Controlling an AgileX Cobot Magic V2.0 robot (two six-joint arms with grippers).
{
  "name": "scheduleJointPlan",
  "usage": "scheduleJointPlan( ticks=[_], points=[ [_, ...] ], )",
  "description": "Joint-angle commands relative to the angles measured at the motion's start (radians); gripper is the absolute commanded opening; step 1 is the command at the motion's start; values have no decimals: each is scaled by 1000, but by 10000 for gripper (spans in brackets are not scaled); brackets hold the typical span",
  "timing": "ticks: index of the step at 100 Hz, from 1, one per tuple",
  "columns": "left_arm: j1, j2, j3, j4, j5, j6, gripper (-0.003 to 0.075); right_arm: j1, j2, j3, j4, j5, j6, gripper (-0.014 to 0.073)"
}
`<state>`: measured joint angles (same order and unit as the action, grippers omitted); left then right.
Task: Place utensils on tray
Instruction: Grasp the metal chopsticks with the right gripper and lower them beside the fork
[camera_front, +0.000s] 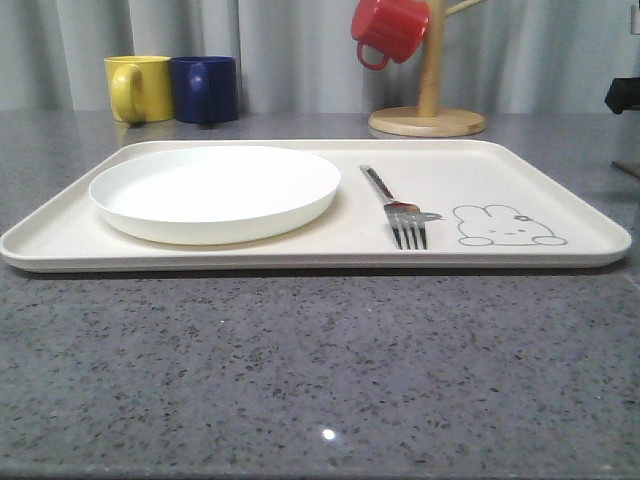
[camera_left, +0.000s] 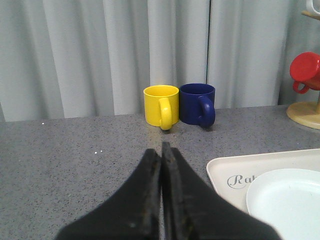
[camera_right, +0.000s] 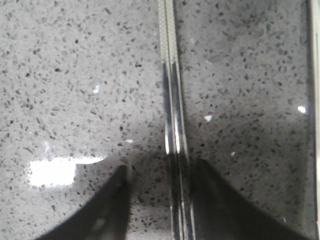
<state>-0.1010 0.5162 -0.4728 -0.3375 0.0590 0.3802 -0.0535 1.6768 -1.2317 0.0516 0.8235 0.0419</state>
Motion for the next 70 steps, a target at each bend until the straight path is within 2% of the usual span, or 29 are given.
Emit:
scheduleJointPlan(
  ticks=[1,13,39,55,70],
  points=[
    [2,2,-28,-6,-80,-6,-18,-5,-27,-26,2,-3,-10,163],
    [2,2,-28,-6,-80,-6,-18,-5,-30,-28,11,-1,-10,80],
    [2,2,-28,-6,-80,-6,-18,23,-93,-107,86,72,-4,78],
    [2,2,-28,-6,-80,-6,-18,120,-144,-163,96,118,76,78],
    [2,2,-28,-6,-80,-6,-18,243,-143,-176,83,98,162,78]
  ],
)
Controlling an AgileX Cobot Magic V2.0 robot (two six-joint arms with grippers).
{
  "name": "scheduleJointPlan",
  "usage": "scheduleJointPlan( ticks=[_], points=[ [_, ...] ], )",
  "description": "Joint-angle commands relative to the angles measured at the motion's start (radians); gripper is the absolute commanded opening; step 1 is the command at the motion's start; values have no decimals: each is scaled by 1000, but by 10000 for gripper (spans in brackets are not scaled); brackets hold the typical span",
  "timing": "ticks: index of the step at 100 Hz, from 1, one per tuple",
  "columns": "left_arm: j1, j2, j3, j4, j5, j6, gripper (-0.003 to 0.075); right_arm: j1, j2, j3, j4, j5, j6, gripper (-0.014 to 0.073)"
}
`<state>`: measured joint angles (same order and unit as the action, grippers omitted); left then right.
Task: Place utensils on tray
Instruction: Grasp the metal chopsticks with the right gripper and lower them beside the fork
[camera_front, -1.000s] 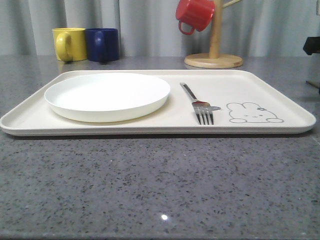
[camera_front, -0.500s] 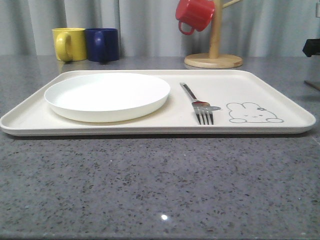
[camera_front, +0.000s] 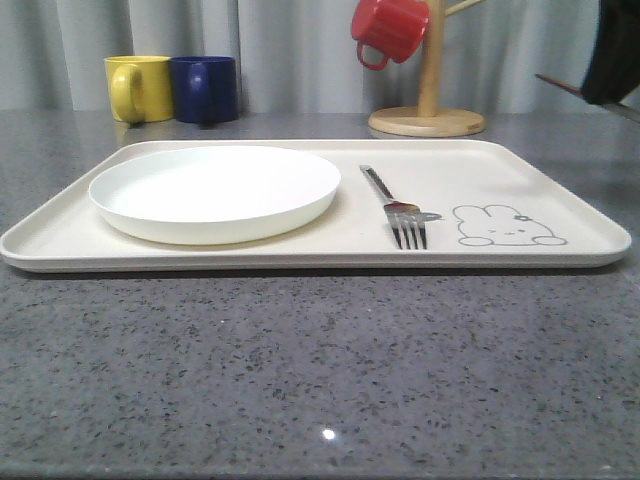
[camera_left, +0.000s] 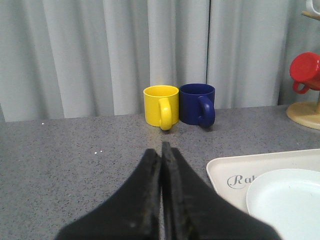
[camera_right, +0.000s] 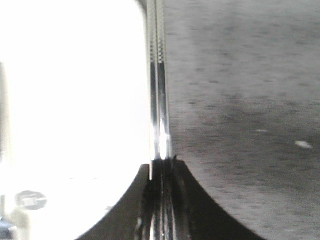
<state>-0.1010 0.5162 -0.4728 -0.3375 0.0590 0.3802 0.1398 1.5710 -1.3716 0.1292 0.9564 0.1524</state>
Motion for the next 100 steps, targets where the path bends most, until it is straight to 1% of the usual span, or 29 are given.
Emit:
scheduleJointPlan(
  ticks=[1,19,34,58,100],
  points=[
    [2,2,-28,-6,-80,-6,-18,61,-34,-36,4,-37,60,78],
    [2,2,-28,-6,-80,-6,-18,196,5,-36,-100,-73,224,78],
    [2,2,-28,-6,-80,-6,-18,267,39,-36,-154,-113,335,78],
    [2,2,-28,-6,-80,-6,-18,314,96,-36,-155,-168,389,78],
    [2,2,-28,-6,-80,-6,-18,314,159,-35,-159,-161,408,86]
  ],
)
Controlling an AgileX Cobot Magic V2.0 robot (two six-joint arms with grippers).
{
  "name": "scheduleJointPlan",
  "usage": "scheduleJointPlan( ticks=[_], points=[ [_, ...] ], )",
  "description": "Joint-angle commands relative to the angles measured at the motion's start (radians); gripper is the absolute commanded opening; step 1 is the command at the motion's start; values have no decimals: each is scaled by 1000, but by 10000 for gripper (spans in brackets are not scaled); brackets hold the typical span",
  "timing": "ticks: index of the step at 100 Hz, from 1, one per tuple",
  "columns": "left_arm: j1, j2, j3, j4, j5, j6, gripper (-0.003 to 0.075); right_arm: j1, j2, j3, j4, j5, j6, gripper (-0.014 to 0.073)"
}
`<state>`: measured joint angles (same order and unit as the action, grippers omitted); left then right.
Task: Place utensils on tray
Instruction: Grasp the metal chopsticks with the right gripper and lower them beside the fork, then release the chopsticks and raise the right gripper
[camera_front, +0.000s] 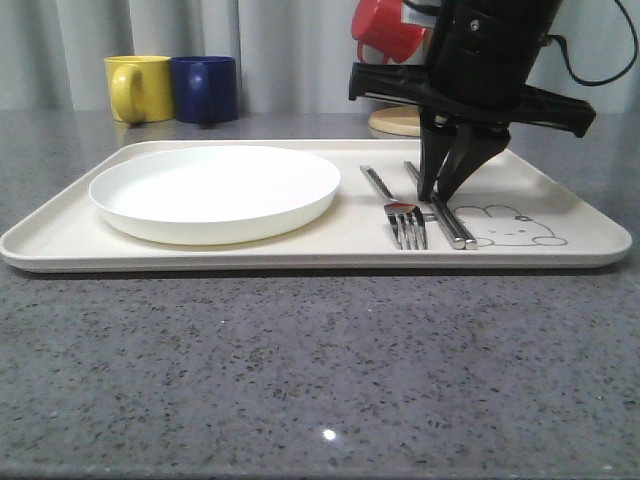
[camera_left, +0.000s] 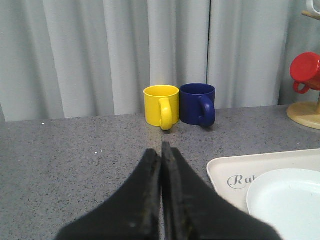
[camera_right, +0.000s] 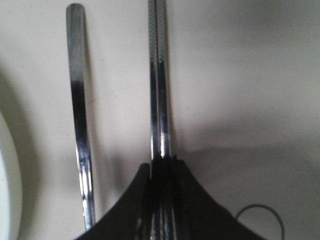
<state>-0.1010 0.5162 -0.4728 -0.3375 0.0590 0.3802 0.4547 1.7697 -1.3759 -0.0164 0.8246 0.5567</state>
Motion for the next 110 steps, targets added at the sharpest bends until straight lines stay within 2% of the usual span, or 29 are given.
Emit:
scheduleJointPlan(
  ticks=[1,34,63,79,110],
  points=[
    [2,2,-28,-6,-80,-6,-18,-1,-40,-31,-14,-29,3,92],
    [2,2,-28,-6,-80,-6,-18,-1,-42,-31,-14,-29,3,377],
    [2,2,-28,-6,-80,-6,-18,-20,-123,-33,-65,-21,-11,396],
    [2,2,-28,-6,-80,-6,-18,-120,-202,-33,-41,29,-135,396],
    [2,2,-28,-6,-80,-6,-18,-455,-245,-32,101,139,-475,396]
  ],
)
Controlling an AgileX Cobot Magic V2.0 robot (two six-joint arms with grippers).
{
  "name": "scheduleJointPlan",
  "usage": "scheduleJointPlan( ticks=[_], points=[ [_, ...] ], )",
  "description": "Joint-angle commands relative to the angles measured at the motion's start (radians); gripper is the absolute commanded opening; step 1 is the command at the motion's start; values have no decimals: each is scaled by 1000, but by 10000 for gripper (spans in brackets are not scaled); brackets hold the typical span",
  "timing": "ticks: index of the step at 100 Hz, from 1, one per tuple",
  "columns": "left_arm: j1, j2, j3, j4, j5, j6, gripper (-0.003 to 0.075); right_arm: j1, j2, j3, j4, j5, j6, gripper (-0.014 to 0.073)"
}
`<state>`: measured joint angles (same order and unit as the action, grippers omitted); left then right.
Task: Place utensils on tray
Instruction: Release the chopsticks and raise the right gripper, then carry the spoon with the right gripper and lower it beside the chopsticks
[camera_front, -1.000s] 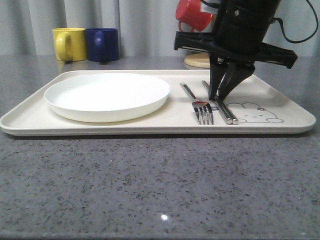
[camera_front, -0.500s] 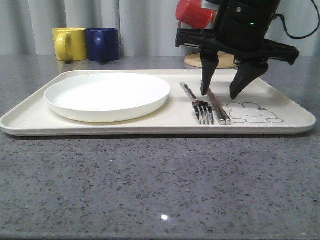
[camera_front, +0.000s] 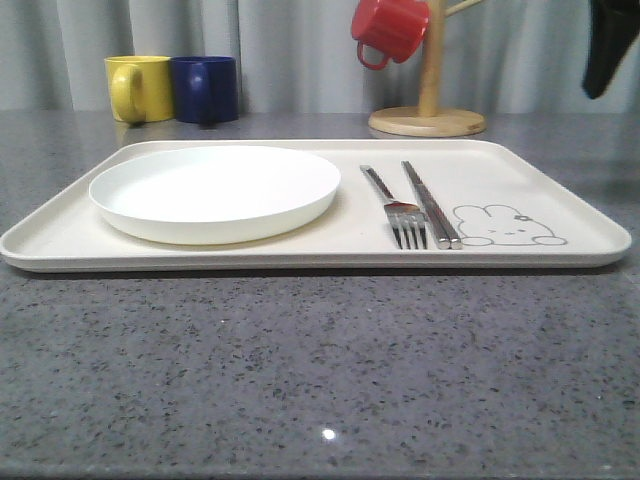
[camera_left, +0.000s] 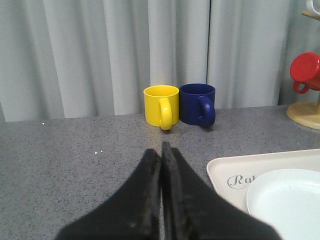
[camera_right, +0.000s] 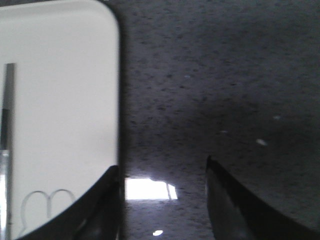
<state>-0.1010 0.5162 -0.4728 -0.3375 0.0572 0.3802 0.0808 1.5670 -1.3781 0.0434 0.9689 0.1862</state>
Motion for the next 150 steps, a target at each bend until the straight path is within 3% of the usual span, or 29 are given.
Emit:
scheduleJointPlan(
  ticks=[1,30,102,111,131,150],
  points=[
    [2,2,-28,-6,-78,-6,-18,-103,-42,-30,45,-3,-116,396],
    [2,2,-28,-6,-78,-6,-18,-285,7,-30,57,-12,-247,396],
    [2,2,-28,-6,-78,-6,-18,-364,170,-28,56,-45,-266,391],
    [2,2,-28,-6,-78,-6,-18,-364,170,-28,56,-44,-266,324],
    [2,2,-28,-6,-78,-6,-18,-364,164,-29,83,-36,-266,21],
    [2,2,-28,-6,-78,-6,-18,-330,93,-31,133,-29,-266,-4]
  ],
)
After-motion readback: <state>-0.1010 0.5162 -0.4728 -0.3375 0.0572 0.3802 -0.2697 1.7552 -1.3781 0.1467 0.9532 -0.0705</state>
